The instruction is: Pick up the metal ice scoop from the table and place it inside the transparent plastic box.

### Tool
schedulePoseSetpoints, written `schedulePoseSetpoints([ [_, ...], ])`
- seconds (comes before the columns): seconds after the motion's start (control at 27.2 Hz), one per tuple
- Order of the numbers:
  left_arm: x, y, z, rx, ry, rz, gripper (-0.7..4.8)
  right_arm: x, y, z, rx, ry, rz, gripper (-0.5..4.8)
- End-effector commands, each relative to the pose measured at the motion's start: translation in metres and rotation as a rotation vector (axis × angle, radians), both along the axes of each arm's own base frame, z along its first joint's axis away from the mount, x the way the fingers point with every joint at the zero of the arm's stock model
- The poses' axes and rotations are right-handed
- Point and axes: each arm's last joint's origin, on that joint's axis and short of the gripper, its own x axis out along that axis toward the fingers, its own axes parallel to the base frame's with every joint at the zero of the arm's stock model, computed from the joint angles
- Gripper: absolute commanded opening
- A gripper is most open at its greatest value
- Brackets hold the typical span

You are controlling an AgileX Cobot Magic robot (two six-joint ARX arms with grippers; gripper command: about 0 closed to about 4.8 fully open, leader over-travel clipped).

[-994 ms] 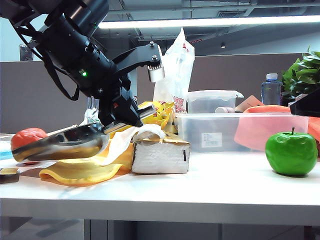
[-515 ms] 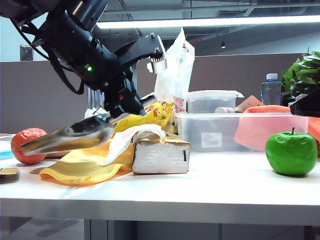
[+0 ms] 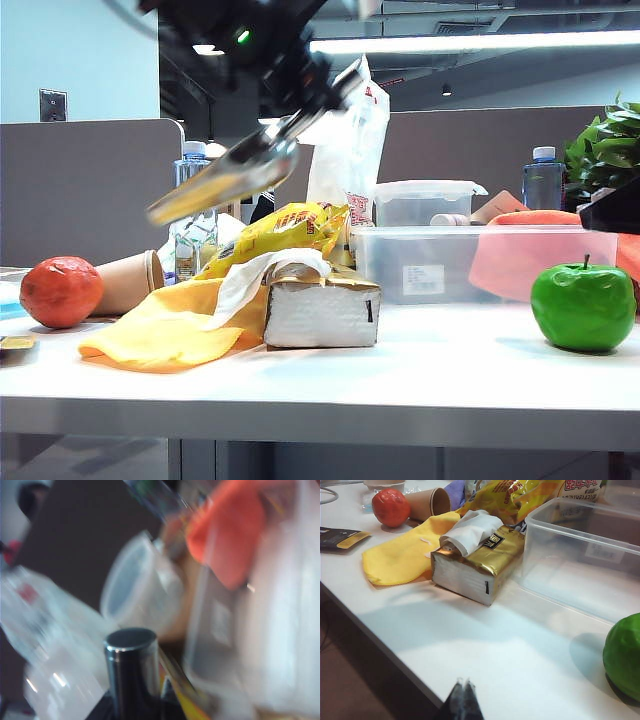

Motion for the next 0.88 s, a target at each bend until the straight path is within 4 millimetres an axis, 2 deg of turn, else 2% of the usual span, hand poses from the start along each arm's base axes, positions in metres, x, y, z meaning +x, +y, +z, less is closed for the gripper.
schedulePoseSetpoints([
  [0.04, 0.017, -0.016, 0.017, -0.004, 0.016, -0.037, -0.06, 0.0, 0.0, 0.002, 0.015, -0.015, -0.004, -0.01],
  [0.26, 0.05, -0.072, 0.034, -0.065, 0.047, -0.094, -0.06, 0.004, -0.004, 0.002, 0.014, -0.015, -0.049, -0.01],
  [0.4, 0.06, -0.112, 0.033, -0.066, 0.046, -0.143, -0.06, 0.007, -0.01, 0.003, 0.021, -0.024, -0.113, -0.01],
  [0.55, 0.065, -0.143, 0.02, -0.058, 0.055, -0.179, -0.06, 0.011, -0.02, 0.007, 0.043, -0.055, -0.212, -0.01],
  [0.66, 0.066, -0.16, 0.009, -0.054, 0.061, -0.201, -0.06, 0.013, -0.029, 0.01, 0.062, -0.088, -0.3, -0.01],
  [0.88, 0.072, -0.178, -0.011, -0.053, 0.059, -0.22, -0.06, 0.016, -0.046, 0.013, 0.076, -0.132, -0.466, -0.01],
])
